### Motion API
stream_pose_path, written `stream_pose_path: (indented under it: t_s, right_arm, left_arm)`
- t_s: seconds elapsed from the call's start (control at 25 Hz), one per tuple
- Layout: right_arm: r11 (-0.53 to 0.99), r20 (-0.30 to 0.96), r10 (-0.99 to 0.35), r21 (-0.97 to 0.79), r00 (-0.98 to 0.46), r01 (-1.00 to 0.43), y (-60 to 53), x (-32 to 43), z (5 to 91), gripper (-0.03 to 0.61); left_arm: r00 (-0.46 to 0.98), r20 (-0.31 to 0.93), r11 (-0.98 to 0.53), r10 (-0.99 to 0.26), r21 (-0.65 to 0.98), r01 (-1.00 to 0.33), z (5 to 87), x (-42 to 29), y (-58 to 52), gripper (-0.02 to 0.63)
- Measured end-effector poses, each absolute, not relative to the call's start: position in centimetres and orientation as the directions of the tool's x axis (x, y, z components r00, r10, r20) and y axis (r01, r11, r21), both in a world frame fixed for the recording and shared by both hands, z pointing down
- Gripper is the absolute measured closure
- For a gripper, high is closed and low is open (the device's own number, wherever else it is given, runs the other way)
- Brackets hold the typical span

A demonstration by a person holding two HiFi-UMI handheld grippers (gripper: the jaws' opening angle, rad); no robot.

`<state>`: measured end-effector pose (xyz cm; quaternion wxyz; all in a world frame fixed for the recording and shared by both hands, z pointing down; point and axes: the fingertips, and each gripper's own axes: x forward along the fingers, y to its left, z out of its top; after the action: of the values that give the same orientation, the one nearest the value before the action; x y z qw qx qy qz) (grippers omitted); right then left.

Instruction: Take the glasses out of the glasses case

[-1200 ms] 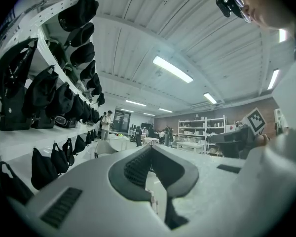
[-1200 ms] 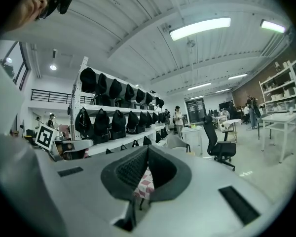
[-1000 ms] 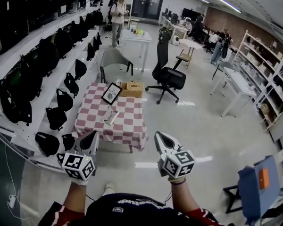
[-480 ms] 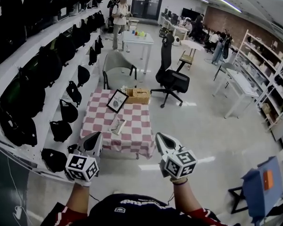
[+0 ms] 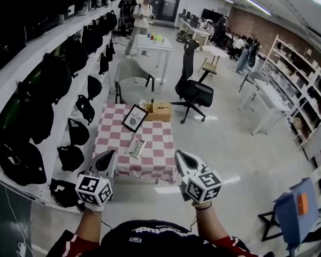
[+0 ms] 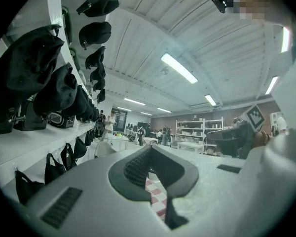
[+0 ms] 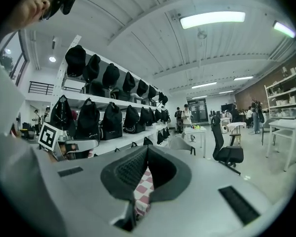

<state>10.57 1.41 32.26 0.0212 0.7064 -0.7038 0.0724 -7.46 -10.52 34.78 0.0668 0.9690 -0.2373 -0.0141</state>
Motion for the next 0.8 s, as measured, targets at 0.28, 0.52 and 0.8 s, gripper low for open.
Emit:
stream_pose_path:
  t_s: [0.28, 0.52, 0.8]
  right_arm:
    - [-0.025, 0.149, -0.989, -0.049, 0.018, -0.998, -0.9, 9.8, 33.1, 0.576]
    - [-0.057, 0.142, -0.989, -0.035, 0.051, -0.998, -1.6, 10.2, 33.1, 0.575]
    - [-0.033, 0.121, -0.992, -0.020, 0.031, -0.999, -2.4, 10.0, 33.3, 0.575]
  left_arm:
    - [0.886, 0.018, -0.871, -0.463, 0.178, -0.459, 36.8, -8.0, -13.1, 0.607]
    - [0.886, 0.025, -0.867, -0.462, 0.196, -0.458, 37.6, -8.1, -14.0, 0.607]
    - [0.883, 0.029, -0.862, -0.469, 0.201, -0.465, 38.3, -7.8, -15.0, 0.607]
